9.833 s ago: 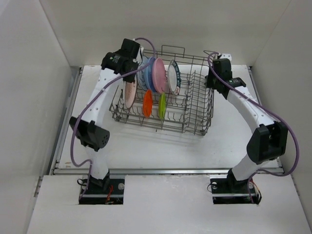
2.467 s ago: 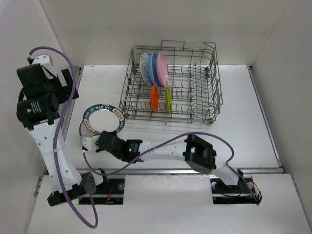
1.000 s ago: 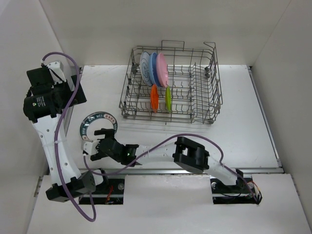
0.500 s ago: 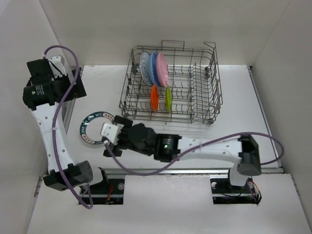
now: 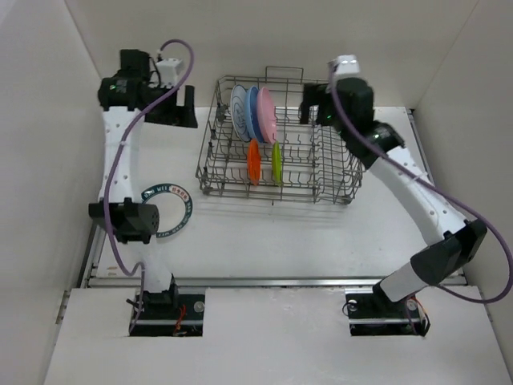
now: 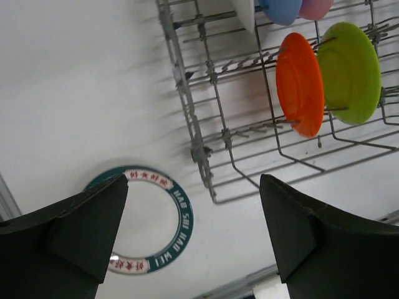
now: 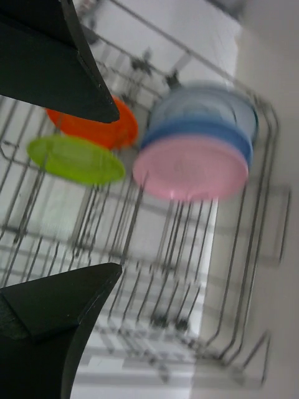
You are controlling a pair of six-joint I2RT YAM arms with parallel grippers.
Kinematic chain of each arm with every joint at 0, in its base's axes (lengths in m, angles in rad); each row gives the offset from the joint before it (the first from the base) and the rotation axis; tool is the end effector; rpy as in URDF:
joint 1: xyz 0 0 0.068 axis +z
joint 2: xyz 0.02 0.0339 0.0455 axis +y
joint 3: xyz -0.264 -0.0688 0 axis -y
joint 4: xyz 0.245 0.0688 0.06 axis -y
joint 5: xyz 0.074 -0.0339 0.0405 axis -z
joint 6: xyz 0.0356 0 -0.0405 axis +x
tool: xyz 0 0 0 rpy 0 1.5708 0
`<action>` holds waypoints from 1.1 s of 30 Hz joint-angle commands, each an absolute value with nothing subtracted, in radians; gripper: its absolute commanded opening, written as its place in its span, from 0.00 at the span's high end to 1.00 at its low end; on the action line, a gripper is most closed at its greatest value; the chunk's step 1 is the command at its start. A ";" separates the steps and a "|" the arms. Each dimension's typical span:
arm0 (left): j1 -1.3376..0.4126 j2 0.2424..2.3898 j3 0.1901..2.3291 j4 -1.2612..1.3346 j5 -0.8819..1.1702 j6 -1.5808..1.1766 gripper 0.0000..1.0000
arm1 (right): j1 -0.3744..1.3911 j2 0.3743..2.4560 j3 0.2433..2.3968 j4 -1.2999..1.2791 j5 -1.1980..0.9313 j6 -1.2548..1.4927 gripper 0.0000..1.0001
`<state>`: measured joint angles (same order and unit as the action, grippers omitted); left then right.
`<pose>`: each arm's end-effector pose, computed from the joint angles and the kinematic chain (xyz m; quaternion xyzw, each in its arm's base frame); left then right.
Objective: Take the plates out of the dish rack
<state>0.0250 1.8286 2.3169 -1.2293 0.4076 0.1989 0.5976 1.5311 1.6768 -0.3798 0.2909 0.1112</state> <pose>0.3545 -0.0053 0.4647 0.1591 0.8857 -0.1400 0.4130 0.2937 0.1876 0.4471 -0.0998 0.7753 0.1061 0.6145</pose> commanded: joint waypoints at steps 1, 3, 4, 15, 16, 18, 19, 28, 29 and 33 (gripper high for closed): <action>-0.070 1.899 2.416 -1.194 0.329 0.187 0.15 | 0.454 1.535 1.781 -0.508 0.251 0.250 0.00; -0.135 1.936 2.395 -1.058 0.276 0.160 0.15 | 0.369 1.584 1.833 -0.582 0.341 0.270 0.00; -0.159 1.947 2.382 -1.011 0.252 0.160 0.15 | 0.336 1.630 1.842 -0.601 0.356 0.285 0.00; -0.417 2.184 2.408 -0.634 -0.254 0.222 0.06 | 0.163 1.802 1.746 -0.540 0.377 0.312 0.00; -0.417 2.200 2.408 -0.620 -0.288 0.222 0.07 | 0.163 1.802 1.734 -0.528 0.377 0.311 0.00; -0.417 2.227 2.418 -0.574 -0.339 0.222 0.10 | 0.153 1.802 1.691 -0.493 0.359 0.302 0.00; -0.417 2.250 2.418 -0.574 -0.353 0.212 0.10 | 0.144 1.802 1.678 -0.480 0.347 0.293 0.00; -0.417 2.164 2.361 -0.590 -0.134 0.155 0.13 | 0.144 1.782 1.611 -0.399 0.305 0.236 0.00; -0.417 2.164 2.384 -0.610 -0.112 0.135 0.11 | 0.144 1.782 1.611 -0.390 0.296 0.236 0.00; -0.417 2.164 2.469 -0.686 -0.058 0.110 0.06 | 0.144 1.782 1.611 -0.390 0.273 0.227 0.00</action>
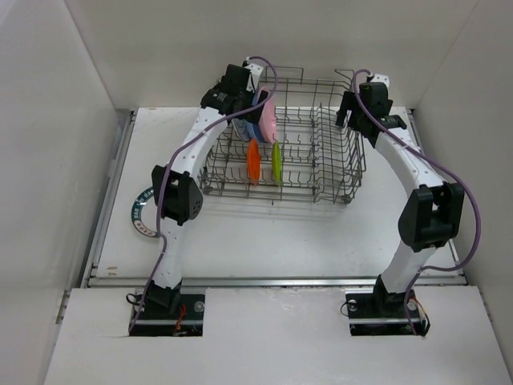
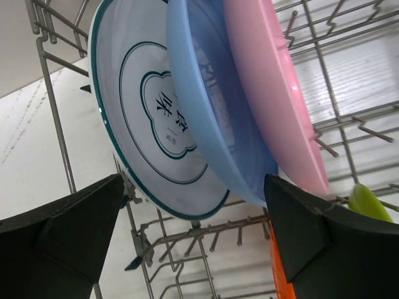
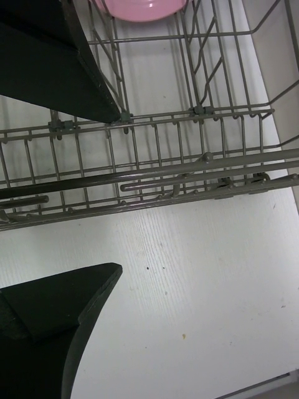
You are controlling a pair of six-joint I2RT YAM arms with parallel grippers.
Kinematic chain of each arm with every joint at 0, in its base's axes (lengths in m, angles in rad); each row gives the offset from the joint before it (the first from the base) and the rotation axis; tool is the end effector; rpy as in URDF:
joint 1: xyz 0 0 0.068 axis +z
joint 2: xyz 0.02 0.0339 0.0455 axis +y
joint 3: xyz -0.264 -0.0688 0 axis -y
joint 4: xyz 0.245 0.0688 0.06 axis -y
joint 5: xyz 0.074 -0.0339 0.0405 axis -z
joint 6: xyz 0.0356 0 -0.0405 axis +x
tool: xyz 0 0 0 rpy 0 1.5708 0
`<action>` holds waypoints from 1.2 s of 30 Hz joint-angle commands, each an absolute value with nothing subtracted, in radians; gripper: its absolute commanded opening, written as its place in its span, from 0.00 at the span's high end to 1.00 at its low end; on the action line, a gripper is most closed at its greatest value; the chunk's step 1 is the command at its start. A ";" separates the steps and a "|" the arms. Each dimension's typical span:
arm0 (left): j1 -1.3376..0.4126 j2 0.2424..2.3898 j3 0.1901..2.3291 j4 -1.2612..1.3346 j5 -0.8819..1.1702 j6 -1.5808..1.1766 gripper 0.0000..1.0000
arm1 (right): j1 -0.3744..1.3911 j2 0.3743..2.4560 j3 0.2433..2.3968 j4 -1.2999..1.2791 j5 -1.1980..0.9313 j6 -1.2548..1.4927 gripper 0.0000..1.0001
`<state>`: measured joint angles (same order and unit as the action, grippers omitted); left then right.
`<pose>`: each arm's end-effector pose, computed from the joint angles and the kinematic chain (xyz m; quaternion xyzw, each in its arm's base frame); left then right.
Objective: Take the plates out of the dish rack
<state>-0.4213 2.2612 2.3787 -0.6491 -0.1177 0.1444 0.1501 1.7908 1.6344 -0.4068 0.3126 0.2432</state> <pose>0.4750 -0.2083 0.3499 0.2138 0.8402 -0.0178 0.4980 0.4171 0.0520 0.3346 0.1153 0.8606 -0.0405 0.4943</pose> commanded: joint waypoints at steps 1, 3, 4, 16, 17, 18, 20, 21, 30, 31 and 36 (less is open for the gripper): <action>-0.417 2.164 2.494 -0.724 -0.045 0.100 0.05 | 0.144 1.782 1.611 -0.390 0.273 0.227 0.00; -0.417 2.140 2.555 -0.750 -0.035 0.081 0.05 | 0.144 1.773 1.611 -0.390 0.262 0.227 0.00; -0.408 2.140 2.571 -0.759 -0.035 0.071 0.04 | 0.144 1.773 1.611 -0.390 0.262 0.227 0.00; -0.351 2.108 2.387 -0.697 0.020 0.023 0.04 | 0.144 1.782 1.601 -0.408 0.232 0.227 0.04; -0.351 2.126 2.387 -0.696 0.029 -0.003 0.06 | 0.144 1.782 1.592 -0.408 0.232 0.227 0.06; -0.338 2.137 2.387 -0.696 0.049 -0.015 0.06 | 0.144 1.782 1.592 -0.408 0.232 0.227 0.06; -0.327 2.148 2.387 -0.684 0.060 -0.037 0.08 | 0.144 1.792 1.583 -0.408 0.232 0.227 0.07; -0.318 2.164 2.387 -0.684 0.060 -0.037 0.09 | 0.144 1.792 1.583 -0.408 0.242 0.218 0.07; -0.318 2.221 2.387 -0.675 0.051 -0.057 0.15 | 0.144 1.792 1.583 -0.408 0.252 0.199 0.08; -0.308 2.230 2.378 -0.675 0.060 -0.057 0.17 | 0.144 1.792 1.583 -0.408 0.252 0.199 0.08; -0.308 2.256 2.378 -0.666 0.092 -0.067 0.21 | 0.144 1.792 1.574 -0.408 0.252 0.190 0.08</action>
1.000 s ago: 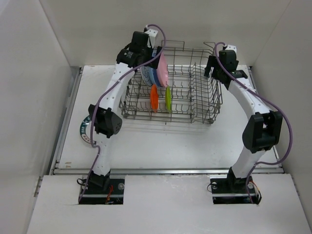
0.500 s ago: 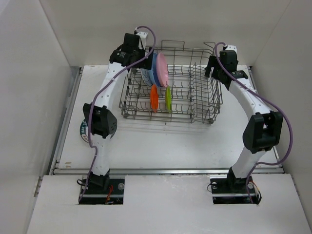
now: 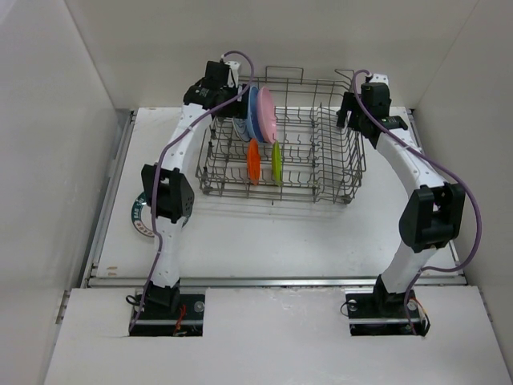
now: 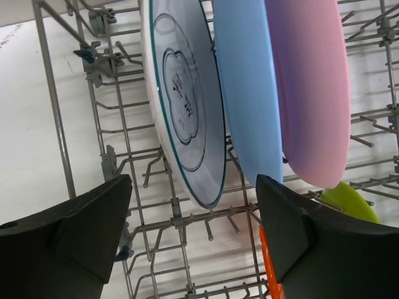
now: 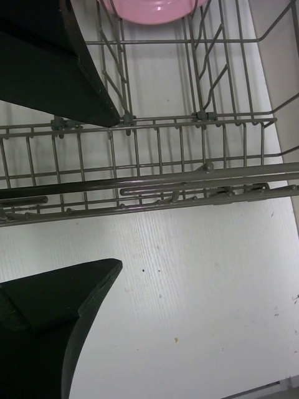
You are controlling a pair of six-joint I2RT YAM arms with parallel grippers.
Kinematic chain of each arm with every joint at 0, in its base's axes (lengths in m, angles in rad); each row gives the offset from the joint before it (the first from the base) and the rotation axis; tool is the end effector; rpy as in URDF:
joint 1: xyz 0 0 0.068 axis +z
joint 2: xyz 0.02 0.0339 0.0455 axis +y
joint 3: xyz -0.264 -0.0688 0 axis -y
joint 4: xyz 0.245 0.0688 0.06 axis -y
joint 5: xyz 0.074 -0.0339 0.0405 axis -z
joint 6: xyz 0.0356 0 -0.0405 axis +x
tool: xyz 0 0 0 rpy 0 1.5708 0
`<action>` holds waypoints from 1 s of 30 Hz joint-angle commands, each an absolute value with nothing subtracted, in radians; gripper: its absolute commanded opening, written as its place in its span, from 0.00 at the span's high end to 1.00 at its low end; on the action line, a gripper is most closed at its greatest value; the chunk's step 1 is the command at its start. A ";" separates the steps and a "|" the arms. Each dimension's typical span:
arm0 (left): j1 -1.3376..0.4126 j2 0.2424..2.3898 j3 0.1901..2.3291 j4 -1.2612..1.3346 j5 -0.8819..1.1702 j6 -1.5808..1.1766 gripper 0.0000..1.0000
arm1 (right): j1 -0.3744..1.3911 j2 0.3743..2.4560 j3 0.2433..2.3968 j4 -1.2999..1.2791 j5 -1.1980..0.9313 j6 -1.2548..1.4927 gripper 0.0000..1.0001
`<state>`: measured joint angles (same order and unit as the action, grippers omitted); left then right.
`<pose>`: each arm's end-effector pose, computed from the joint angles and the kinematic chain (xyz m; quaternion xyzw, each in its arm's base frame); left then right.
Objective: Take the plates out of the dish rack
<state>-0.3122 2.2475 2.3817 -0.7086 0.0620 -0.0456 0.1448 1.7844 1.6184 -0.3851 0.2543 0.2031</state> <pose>0.4866 -0.1594 0.3521 0.1314 0.8683 -0.1118 0.4651 0.4168 0.0517 0.3334 0.0871 0.8636 -0.0252 0.4960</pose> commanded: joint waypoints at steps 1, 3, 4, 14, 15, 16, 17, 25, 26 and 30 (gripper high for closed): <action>-0.308 2.256 2.378 -0.666 0.101 -0.058 0.24 | 0.144 1.792 1.574 -0.408 0.252 0.190 0.08; -0.308 2.296 2.378 -0.666 0.101 -0.058 0.32 | 0.144 1.792 1.574 -0.408 0.242 0.190 0.08; -0.299 2.307 2.391 -0.666 0.112 -0.058 0.36 | 0.144 1.801 1.574 -0.408 0.242 0.190 0.08; -0.299 2.281 2.401 -0.713 0.137 -0.150 1.00 | 0.144 1.831 1.574 -0.408 0.233 0.190 0.16; -0.299 2.261 2.392 -0.713 0.137 -0.150 1.00 | 0.144 1.832 1.583 -0.408 0.233 0.190 0.17; -0.299 2.222 2.391 -0.701 0.137 -0.159 1.00 | 0.144 1.841 1.583 -0.408 0.233 0.190 0.19; -0.299 2.205 2.391 -0.701 0.126 -0.160 1.00 | 0.144 1.841 1.583 -0.408 0.224 0.190 0.23; -0.318 2.122 2.486 -0.713 0.080 -0.123 1.00 | 0.144 1.850 1.623 -0.417 0.224 0.181 0.26; -0.318 2.121 2.499 -0.713 0.069 -0.112 1.00 | 0.144 1.841 1.623 -0.417 0.233 0.181 0.26; -0.327 2.070 2.557 -0.738 0.011 -0.071 1.00 | 0.144 1.830 1.623 -0.417 0.233 0.181 0.26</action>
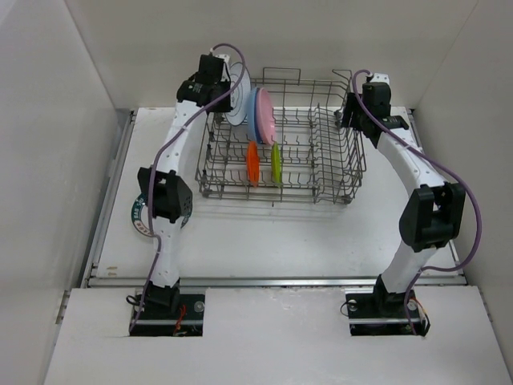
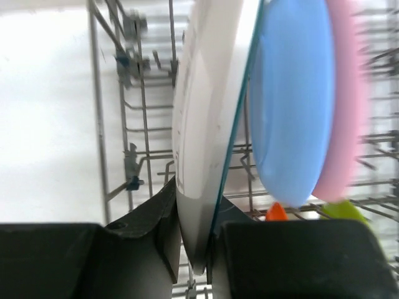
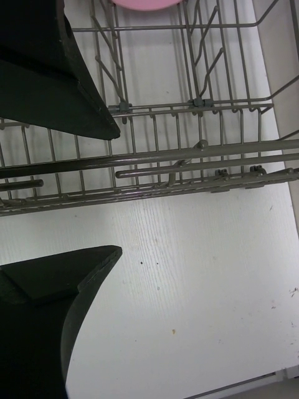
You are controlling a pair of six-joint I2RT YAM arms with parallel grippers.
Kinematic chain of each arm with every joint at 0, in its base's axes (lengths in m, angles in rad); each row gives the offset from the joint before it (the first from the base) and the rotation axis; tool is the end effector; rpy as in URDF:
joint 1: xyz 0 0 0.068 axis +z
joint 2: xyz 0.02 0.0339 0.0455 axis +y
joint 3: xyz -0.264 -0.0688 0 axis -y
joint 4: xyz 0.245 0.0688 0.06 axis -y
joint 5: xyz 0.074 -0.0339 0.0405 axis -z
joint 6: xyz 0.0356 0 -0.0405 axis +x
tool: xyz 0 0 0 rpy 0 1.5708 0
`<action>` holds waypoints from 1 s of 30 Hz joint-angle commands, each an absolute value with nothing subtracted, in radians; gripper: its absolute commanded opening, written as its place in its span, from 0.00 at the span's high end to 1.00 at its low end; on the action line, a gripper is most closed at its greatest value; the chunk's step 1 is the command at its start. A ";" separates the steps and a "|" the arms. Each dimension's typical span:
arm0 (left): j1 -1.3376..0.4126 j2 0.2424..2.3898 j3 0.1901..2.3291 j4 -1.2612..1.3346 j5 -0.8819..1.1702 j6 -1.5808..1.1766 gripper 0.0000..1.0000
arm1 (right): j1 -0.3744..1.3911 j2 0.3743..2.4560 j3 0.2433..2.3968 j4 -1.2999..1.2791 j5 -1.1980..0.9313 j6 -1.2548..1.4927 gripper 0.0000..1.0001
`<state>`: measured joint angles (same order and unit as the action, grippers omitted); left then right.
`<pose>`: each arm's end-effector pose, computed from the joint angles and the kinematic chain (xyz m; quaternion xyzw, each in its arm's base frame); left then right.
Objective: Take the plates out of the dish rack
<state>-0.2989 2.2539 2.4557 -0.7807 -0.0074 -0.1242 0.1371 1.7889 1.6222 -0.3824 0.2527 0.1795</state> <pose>0.4840 -0.1489 0.3662 0.0750 0.8763 -0.0967 0.4659 0.4185 0.0487 0.3331 0.0799 0.8639 -0.0321 0.4963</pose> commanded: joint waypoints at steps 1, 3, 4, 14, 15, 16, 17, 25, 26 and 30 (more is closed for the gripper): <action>-0.327 2.059 2.566 -0.753 -0.004 -0.061 1.00 | 0.144 1.819 1.614 -0.417 0.233 0.181 0.26; -0.327 2.031 2.576 -0.773 -0.032 -0.031 1.00 | 0.144 1.819 1.614 -0.417 0.233 0.172 0.26; -0.327 2.004 2.576 -0.773 -0.044 -0.031 1.00 | 0.144 1.809 1.614 -0.417 0.233 0.172 0.26; -0.155 1.734 2.358 -0.913 0.053 0.047 1.00 | 0.144 1.749 1.634 -0.426 0.233 0.163 0.21; -0.081 1.708 2.327 -0.934 0.089 0.048 1.00 | 0.144 1.737 1.634 -0.426 0.224 0.163 0.19; -0.039 1.682 2.268 -0.983 0.127 0.063 1.00 | 0.158 1.724 1.634 -0.426 0.224 0.163 0.17; 0.001 1.660 2.243 -1.015 0.156 0.075 1.00 | 0.158 1.698 1.634 -0.426 0.224 0.163 0.16; 0.386 1.445 1.793 -1.150 0.250 0.273 1.00 | 0.284 1.605 1.623 -0.426 0.242 0.106 0.13; 0.411 1.431 1.705 -1.150 0.271 0.288 1.00 | 0.310 1.605 1.623 -0.426 0.242 0.095 0.13; 0.442 1.434 1.551 -1.183 0.334 0.391 1.00 | 0.347 1.582 1.623 -0.426 0.197 0.086 0.12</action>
<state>0.4458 1.4776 1.6146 -1.1690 0.2245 0.2836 0.3183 1.6176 1.6196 -0.4465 0.2432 0.1112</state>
